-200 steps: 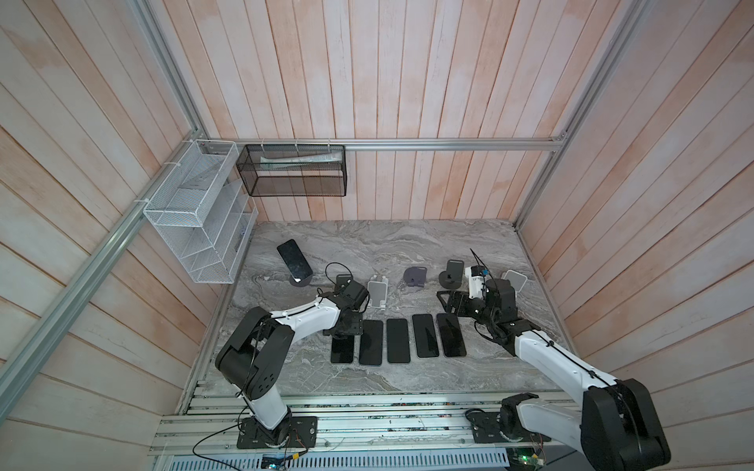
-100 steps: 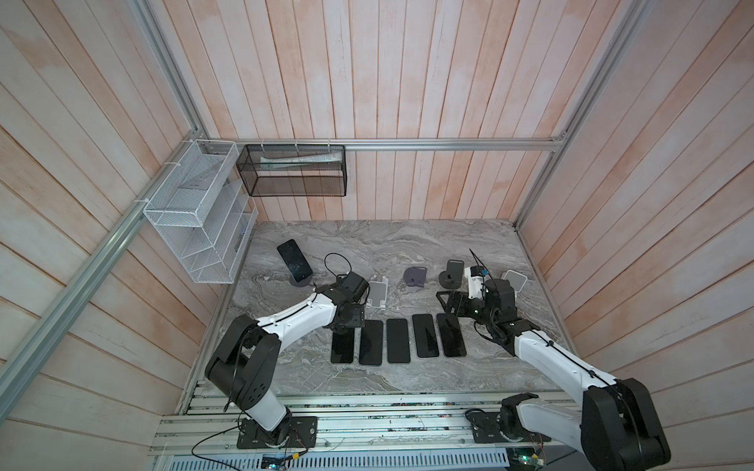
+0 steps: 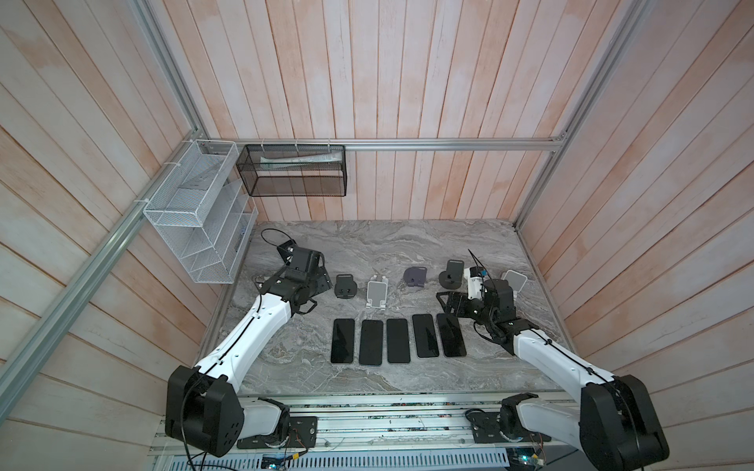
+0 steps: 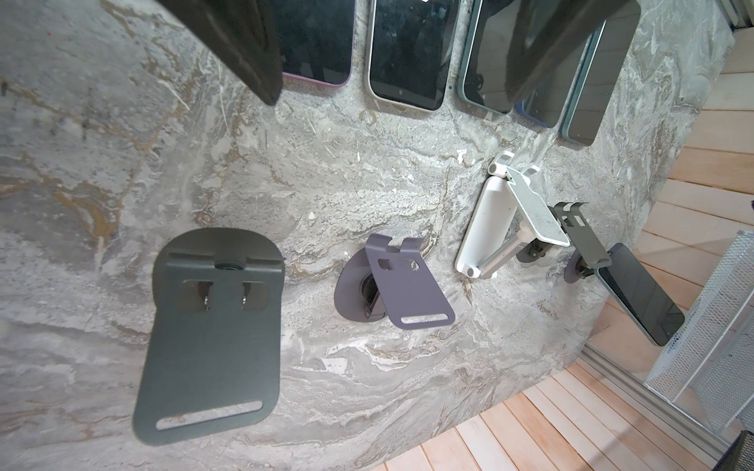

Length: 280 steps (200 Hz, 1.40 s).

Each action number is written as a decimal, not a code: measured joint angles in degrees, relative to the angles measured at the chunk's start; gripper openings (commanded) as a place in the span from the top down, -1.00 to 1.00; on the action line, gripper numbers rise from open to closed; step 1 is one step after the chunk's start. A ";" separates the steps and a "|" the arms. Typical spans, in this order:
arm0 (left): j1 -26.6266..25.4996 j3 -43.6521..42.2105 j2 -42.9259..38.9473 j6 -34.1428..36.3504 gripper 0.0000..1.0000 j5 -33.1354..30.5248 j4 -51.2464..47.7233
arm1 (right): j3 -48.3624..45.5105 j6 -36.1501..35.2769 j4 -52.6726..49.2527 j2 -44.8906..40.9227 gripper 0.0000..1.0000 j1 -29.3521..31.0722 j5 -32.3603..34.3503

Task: Remove the phone from the phone stand
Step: 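Raise the left gripper and move it to the dark phone on its stand, then lower the left gripper around the dark phone's edge and close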

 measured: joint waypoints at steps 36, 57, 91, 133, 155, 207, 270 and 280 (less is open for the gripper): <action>8.68 -9.16 0.48 -9.09 -0.13 8.50 11.82 | 0.00 0.00 -0.50 -0.02 -0.73 0.00 0.72; 10.03 -12.15 2.80 -12.79 -0.21 10.49 15.39 | 0.00 0.00 -1.01 -0.02 -0.73 0.04 0.87; 10.01 -11.65 6.93 -13.66 -0.37 10.01 17.75 | 0.00 0.00 -1.51 -0.35 -0.73 0.31 1.07; 10.08 -6.21 14.01 -9.75 -0.37 7.82 17.35 | 0.00 -0.02 -1.90 -0.50 -0.73 0.79 1.40; 10.27 -4.28 16.90 -7.76 -0.37 6.86 17.38 | 0.02 -0.02 -2.27 -0.55 -0.73 0.94 1.68; 10.91 -3.76 21.59 -4.55 -0.37 5.64 17.35 | 0.02 -0.02 -2.38 -0.63 -0.73 1.22 2.08; 11.06 0.68 26.25 -2.03 -0.37 3.98 15.87 | 0.02 -0.04 -2.38 -0.81 -0.73 1.22 2.12; 11.08 1.07 26.45 -1.81 -0.37 3.54 15.85 | 0.02 -0.04 -2.38 -0.81 -0.73 1.22 2.12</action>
